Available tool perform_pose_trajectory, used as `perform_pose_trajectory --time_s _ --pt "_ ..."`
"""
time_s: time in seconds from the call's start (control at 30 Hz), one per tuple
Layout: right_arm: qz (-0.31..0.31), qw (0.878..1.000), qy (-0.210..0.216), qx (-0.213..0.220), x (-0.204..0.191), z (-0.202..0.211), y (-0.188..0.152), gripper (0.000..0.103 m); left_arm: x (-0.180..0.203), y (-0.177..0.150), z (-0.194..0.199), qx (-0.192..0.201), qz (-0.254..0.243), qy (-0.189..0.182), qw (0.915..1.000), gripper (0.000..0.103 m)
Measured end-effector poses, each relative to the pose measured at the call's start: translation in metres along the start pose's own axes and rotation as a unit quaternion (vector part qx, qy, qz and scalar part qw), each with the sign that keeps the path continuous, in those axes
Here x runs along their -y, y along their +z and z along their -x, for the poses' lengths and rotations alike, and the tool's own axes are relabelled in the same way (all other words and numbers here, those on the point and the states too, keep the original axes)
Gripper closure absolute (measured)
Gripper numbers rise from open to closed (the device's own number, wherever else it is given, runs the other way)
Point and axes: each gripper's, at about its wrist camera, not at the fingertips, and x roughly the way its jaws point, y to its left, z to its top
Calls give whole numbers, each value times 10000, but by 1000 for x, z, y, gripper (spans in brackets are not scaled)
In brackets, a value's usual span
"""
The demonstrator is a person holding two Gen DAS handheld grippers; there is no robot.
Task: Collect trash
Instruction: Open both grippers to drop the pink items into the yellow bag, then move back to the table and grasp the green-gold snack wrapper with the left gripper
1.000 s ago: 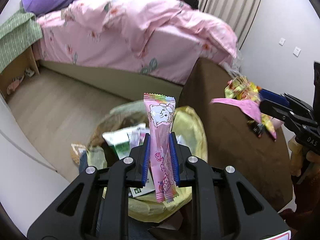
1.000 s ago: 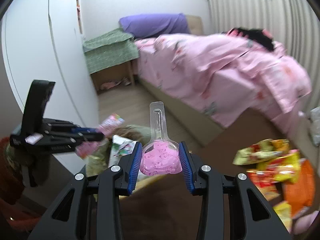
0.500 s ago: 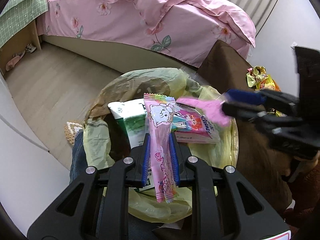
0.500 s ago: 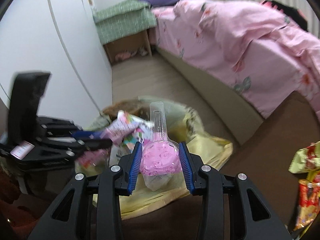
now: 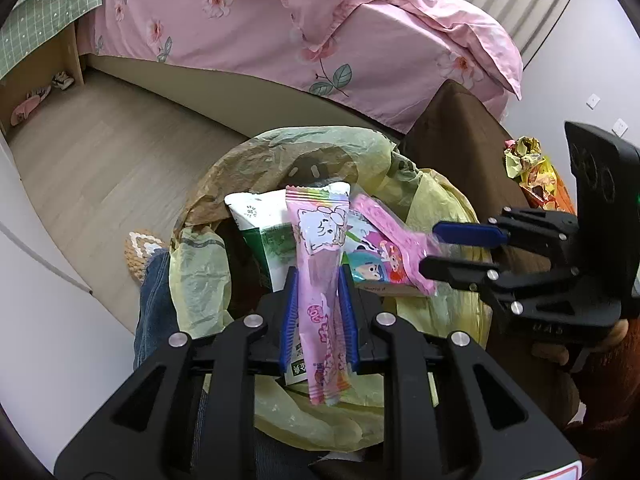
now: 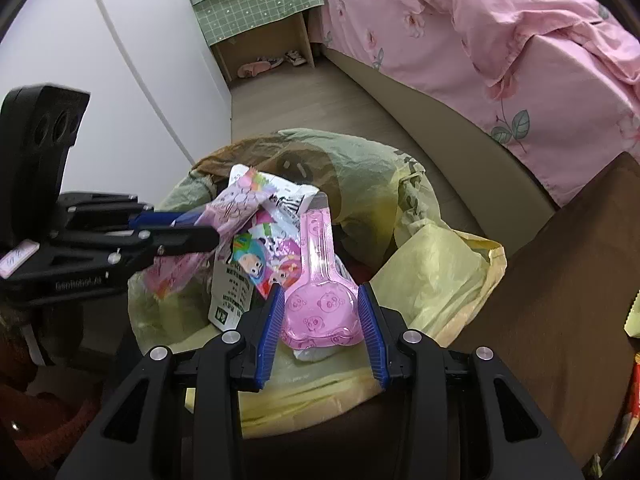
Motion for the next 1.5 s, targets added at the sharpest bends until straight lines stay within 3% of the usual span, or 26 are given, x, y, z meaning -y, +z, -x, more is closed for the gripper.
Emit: perform_pose_trajectory --time_s 0.1,0.17,0.27,0.33,0.6,0.77,0.9,1.0,1.13,1.23,1.4,1.5 --pt "-13 10000 9 46 0 3 -3 66 -3 1 -1 -46 107 -108 9999 83" --pt "-42 9999 37 88 1 6 -5 65 -6 2 2 -40 212 -228 9995 75" --pt "-125 9997 145 168 3 13 -6 50 -7 5 12 91 334 -271 9990 65" --pt "-196 9992 162 294 4 22 -8 50 -5 10 23 263 352 -201 9988 60" --pt "-380 9943 -21 995 11 76 -26 42 29 26 56 731 30 80 9973 57" --pt "-629 9836 -628 1571 31 128 -59 42 75 33 65 936 -532 221 9939 55" --pt "-1001 9711 -1241 1775 54 162 -98 39 123 33 56 825 -1023 -22 9913 55" --pt "-1409 9602 -1472 1910 75 185 -128 39 155 32 42 688 -1323 -255 9885 55" --pt "-2027 9380 -1840 2125 107 218 -182 36 204 25 15 472 -1790 -742 9799 55" --pt "-2191 9282 -2003 2241 120 231 -209 32 240 22 -6 419 -2175 -1057 9694 54" --pt "-2502 9265 -2080 1889 148 235 -244 32 292 36 -41 426 -2712 -1427 9509 54" --pt "-2519 9239 -2213 1844 154 233 -256 31 311 61 -60 696 -2803 -1325 9482 54"
